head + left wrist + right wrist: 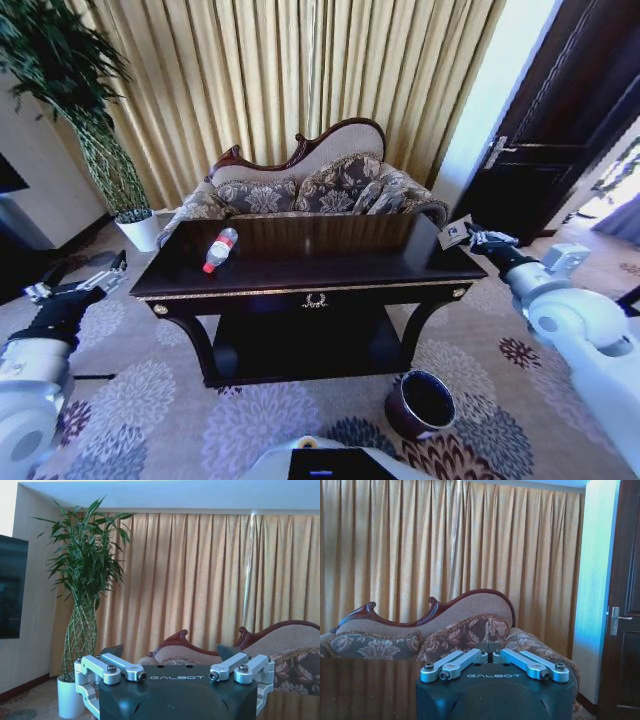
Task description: Move to the front of the table and place the trash on the table into the trash bin.
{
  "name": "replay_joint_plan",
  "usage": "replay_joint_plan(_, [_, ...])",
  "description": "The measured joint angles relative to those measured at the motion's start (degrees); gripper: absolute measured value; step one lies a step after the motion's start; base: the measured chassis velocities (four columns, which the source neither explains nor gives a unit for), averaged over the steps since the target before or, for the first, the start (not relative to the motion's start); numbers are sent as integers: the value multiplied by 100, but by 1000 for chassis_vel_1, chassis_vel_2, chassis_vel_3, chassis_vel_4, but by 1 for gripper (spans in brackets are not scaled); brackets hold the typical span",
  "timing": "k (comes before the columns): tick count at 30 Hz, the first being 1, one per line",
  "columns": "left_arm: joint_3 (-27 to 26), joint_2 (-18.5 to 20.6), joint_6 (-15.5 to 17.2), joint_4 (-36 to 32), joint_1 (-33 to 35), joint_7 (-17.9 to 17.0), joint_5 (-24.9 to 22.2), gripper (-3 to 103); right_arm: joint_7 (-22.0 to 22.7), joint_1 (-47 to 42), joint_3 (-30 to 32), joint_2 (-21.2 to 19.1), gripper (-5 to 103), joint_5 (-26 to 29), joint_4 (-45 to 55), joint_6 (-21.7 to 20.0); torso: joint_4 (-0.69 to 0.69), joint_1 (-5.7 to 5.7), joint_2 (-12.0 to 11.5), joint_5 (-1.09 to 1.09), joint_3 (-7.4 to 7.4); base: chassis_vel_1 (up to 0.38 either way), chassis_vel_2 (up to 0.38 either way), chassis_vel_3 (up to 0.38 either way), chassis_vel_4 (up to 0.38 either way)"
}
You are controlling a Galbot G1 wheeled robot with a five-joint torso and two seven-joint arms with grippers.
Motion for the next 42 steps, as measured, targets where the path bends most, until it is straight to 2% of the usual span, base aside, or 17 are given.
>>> replay_joint_plan(12, [34,6,-10,0,-46,16,1,100,-50,-89,-134,127,0,-174,-24,91,0,-4,2,-1,-2,119,-124,-111,118])
replay_joint_plan(19, [32,70,-16,0,-112,15,-26,100,-341,-480,-136,415,0,-626,-329,68,0,2,-1,0,1,0,0,0,0])
replay_joint_plan(21, [51,68,-16,0,-137,14,-26,100,-598,-770,-249,611,0,-1306,-842,261,-1,2,-1,-1,1,0,0,0,0])
replay_joint_plan(22, [51,68,-16,0,-137,14,-26,100,-598,-770,-249,611,0,-1306,-842,261,-1,2,-1,-1,1,0,0,0,0])
replay_joint_plan(25, [83,65,-30,0,-185,42,-16,100,-795,-969,-552,890,0,-1830,-1531,481,-2,0,0,1,0,0,0,0,0])
replay_joint_plan(27, [98,65,-30,0,-197,42,-15,100,-808,-968,-621,945,0,-1901,-1650,511,-3,0,0,2,0,0,0,0,0])
replay_joint_plan(29, [155,65,-30,0,-236,35,-6,100,-822,-785,-959,1161,0,-2230,-2264,684,-3,-1,0,1,0,0,0,0,0])
replay_joint_plan(34, [164,61,-30,0,-255,30,2,100,-816,-317,-1417,1358,0,-2513,-3222,862,2,0,-1,-1,0,0,0,0,0])
replay_joint_plan(40, [117,42,-30,0,-235,26,1,100,-794,135,-1793,1498,0,-2735,-4197,1041,0,0,0,-1,0,0,0,0,0])
replay_joint_plan(42, [81,42,-30,0,-220,25,1,100,-794,265,-1965,1572,0,-2909,-4614,1214,-1,-1,0,0,0,0,0,0,0])
